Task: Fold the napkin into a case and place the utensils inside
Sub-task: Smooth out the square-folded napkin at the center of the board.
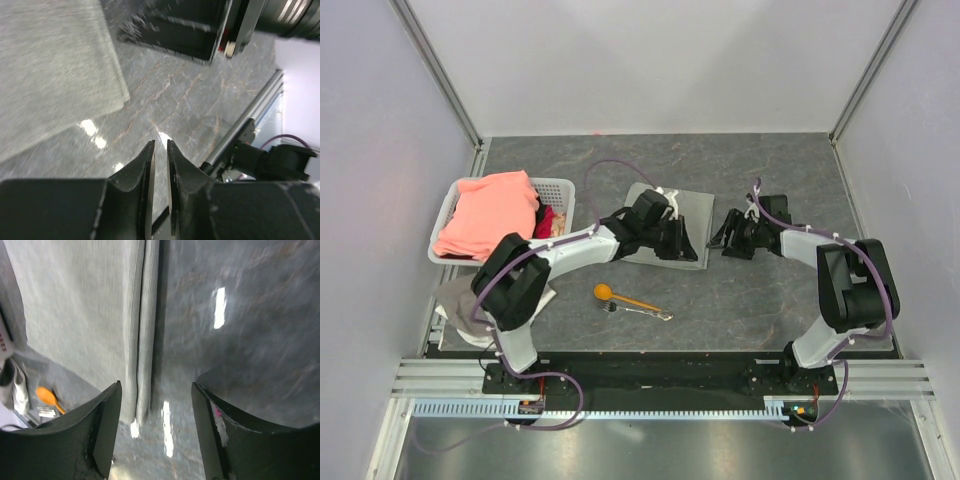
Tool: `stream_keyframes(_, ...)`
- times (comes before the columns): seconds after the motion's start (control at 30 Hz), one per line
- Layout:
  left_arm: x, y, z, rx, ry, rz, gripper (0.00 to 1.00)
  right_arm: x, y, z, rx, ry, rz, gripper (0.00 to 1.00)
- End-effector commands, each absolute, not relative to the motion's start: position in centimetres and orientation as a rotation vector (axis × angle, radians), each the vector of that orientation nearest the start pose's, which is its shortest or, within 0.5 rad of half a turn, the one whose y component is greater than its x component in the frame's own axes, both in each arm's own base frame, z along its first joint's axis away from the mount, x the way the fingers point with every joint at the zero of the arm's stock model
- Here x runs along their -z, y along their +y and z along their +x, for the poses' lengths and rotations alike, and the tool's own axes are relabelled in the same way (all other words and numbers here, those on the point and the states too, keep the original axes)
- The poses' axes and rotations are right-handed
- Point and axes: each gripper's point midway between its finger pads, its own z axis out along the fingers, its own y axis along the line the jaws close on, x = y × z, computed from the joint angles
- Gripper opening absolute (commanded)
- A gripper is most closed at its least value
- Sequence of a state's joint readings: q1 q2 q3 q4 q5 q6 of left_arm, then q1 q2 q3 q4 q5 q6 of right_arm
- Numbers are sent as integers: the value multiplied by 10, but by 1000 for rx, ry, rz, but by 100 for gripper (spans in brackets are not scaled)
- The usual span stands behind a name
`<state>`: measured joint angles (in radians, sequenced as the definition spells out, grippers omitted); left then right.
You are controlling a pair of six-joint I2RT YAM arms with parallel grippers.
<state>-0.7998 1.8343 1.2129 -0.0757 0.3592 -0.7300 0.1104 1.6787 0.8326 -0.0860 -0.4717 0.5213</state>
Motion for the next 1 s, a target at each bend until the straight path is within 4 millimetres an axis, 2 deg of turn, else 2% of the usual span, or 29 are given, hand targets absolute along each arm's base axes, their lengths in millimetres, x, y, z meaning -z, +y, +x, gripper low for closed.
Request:
stream_keyframes(0.0, -126, -383, 264, 1204, 2486, 234, 22, -32, 152, 320, -911, 2520, 241, 65)
stream_keyframes(0.03, -132, -378, 265, 1208, 2470, 223, 22, -31, 155, 320, -915, 2510, 230, 64)
stream_keyframes(0.17, -135, -365, 260, 1205, 2468, 199, 22, -27, 170, 315, -930, 2523, 188, 61)
stream_keyframes(0.23, -141, -361, 261, 1208, 2450, 190, 22, -23, 179, 309, -936, 2545, 170, 55)
stream_keyframes(0.33, -143, -355, 261, 1200, 2444, 186, 22, -19, 178, 302, -907, 2563, 191, 49)
stream_keyframes(0.67, -146, -351, 261, 1209, 2444, 181, 22, -1, 169, 286, -827, 2629, 218, 48)
stream_keyframes(0.73, -147, -350, 261, 1215, 2442, 179, 22, 5, 166, 281, -802, 2644, 227, 41)
stream_keyframes(0.77, -148, -348, 263, 1214, 2438, 172, 22, 6, 164, 280, -789, 2646, 230, 32)
stream_keyframes(0.83, -150, -343, 263, 1213, 2433, 163, 22, 10, 156, 276, -753, 2649, 250, 23)
stream_keyframes(0.87, -150, -340, 266, 1211, 2432, 152, 22, 12, 154, 275, -747, 2653, 255, 8)
stream_keyframes(0.9, -150, -338, 266, 1219, 2432, 149, 22, 14, 148, 275, -731, 2654, 276, 1)
stream_keyframes(0.97, -152, -332, 271, 1224, 2429, 126, 22, 20, 139, 270, -705, 2682, 307, 0)
